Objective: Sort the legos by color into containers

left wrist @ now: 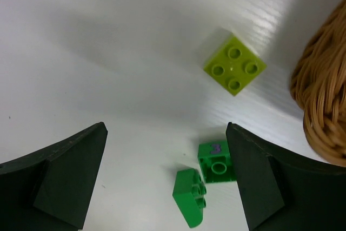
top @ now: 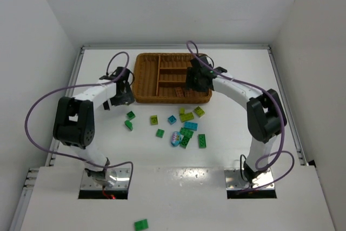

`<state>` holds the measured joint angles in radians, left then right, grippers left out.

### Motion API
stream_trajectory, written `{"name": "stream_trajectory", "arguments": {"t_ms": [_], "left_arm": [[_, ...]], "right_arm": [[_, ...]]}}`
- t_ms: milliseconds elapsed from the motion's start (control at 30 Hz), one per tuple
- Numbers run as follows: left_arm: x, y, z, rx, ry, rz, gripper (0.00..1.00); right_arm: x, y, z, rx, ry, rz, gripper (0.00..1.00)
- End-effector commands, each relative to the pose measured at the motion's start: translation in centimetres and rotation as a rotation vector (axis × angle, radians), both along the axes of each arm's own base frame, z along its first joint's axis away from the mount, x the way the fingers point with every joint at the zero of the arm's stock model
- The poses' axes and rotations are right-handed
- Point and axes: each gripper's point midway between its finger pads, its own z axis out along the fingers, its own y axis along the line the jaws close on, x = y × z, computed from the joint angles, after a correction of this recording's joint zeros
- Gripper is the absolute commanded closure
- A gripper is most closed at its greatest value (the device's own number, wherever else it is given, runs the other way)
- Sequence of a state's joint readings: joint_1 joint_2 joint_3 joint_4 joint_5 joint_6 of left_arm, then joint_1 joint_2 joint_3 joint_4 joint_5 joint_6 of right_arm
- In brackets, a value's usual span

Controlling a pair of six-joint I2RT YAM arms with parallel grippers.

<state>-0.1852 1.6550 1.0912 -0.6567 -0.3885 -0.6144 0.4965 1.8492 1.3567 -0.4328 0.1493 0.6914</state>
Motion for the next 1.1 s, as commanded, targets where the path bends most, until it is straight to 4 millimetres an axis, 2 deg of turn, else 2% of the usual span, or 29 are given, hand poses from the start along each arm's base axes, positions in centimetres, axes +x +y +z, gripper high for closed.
{"name": "stream_trajectory", "arguments": {"t_ms": [0, 100, 200, 233, 267, 300, 333, 400, 500, 533, 633, 733, 833, 867, 1033, 1067], "left_arm": [[2.5, 0.5, 0.8, -0.003, -0.044, 0.016, 0.01], [3.3, 0.6, 0.2, -0.005, -0.026, 0.013, 0.01], [4.4, 0.6, 0.4, 0.008, -0.021, 0.007, 0.01], [4.3, 1.0, -0.2, 0.033, -0.003, 0.015, 0.01], [4.7, 1.0, 0.1, 0.031, -0.015, 0.015, 0.01], [4.6, 1.0, -0.5, 0.034, 0.001, 0.015, 0.01], [5.0, 1.3, -0.7, 0.039, 0.004, 0.011, 0.01], [5.7, 0.9, -0.6, 0.025, -0.014, -0.031, 0.01], [5.1, 0.4, -2.0, -0.005, 0.002, -0.063, 0.03], [5.2, 0.0, -2.2, -0.027, -0.012, -0.081, 0.04], [5.3, -0.8, -2.8, -0.065, -0.042, -0.108, 0.08], [5.6, -1.2, -3.7, -0.107, -0.060, -0.105, 0.16], [5.6, -1.5, -4.6, -0.130, -0.070, -0.093, 0.18], [5.7, -1.6, -4.2, -0.137, -0.090, -0.083, 0.18], [5.7, -0.5, -3.9, -0.135, -0.129, -0.021, 0.35], [5.6, 0.1, -4.0, -0.132, -0.136, 0.010, 0.35]], "right_arm": [[0.6, 0.3, 1.7, 0.005, -0.040, 0.005, 0.39], [0.0, -0.3, 2.7, 0.005, -0.061, -0.003, 0.39], [-1.0, -1.1, 3.8, 0.010, -0.089, -0.023, 0.39], [-1.2, -1.3, 4.1, 0.013, -0.094, -0.023, 0.39], [-1.4, -1.4, 4.4, 0.016, -0.100, -0.023, 0.39], [-2.0, -1.9, 4.2, 0.003, -0.091, -0.029, 0.39], [-2.2, -2.0, 4.9, 0.011, -0.106, -0.029, 0.38], [-2.8, -2.3, 4.8, 0.010, -0.103, -0.029, 0.37], [-3.5, -2.7, 4.7, 0.006, -0.095, -0.029, 0.37], [-3.5, -2.7, 5.0, 0.010, -0.103, -0.029, 0.37], [-3.9, -2.9, 4.3, 0.007, -0.086, -0.036, 0.37], [-3.9, -2.9, 4.3, 0.007, -0.086, -0.036, 0.37], [-4.3, -2.9, 3.9, 0.013, -0.071, -0.037, 0.37], [-4.3, -2.9, 4.3, 0.018, -0.081, -0.037, 0.37], [-4.5, -3.0, 4.3, 0.018, -0.079, -0.037, 0.37], [-4.5, -3.0, 4.3, 0.018, -0.079, -0.037, 0.37]]}}
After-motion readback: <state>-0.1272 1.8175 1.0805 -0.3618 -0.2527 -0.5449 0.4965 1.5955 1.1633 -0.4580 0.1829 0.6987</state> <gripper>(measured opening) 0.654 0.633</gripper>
